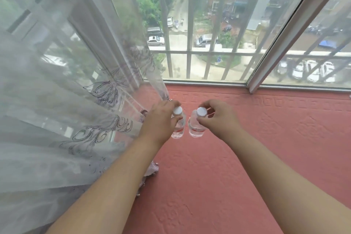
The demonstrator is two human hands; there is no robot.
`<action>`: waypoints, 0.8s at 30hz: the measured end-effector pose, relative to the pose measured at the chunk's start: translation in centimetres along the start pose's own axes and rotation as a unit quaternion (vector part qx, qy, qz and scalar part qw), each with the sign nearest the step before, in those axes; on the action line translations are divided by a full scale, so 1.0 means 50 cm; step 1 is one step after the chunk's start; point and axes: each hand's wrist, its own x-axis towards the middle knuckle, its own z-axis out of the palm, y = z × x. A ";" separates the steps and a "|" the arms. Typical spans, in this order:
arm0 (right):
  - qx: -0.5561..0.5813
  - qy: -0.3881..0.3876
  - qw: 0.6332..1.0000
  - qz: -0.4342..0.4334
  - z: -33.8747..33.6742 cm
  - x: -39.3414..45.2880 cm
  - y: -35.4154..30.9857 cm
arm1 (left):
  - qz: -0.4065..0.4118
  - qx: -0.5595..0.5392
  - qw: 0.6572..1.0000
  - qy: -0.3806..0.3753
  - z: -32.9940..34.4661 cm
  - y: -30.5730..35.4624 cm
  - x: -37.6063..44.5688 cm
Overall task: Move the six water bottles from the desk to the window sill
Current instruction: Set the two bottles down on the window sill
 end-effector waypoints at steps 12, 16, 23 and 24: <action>-0.018 -0.006 0.999 0.029 0.100 0.173 0.104 | -0.069 -0.014 0.997 -0.018 0.145 -0.096 0.152; -0.042 -0.017 0.998 0.047 0.125 0.210 0.136 | -0.080 -0.002 0.997 -0.018 0.187 -0.119 0.175; -0.059 -0.039 0.996 0.049 0.163 0.239 0.173 | -0.106 -0.016 0.993 -0.044 0.233 -0.137 0.190; -0.054 -0.037 0.996 0.052 0.168 0.240 0.174 | -0.110 -0.019 0.993 -0.042 0.237 -0.139 0.193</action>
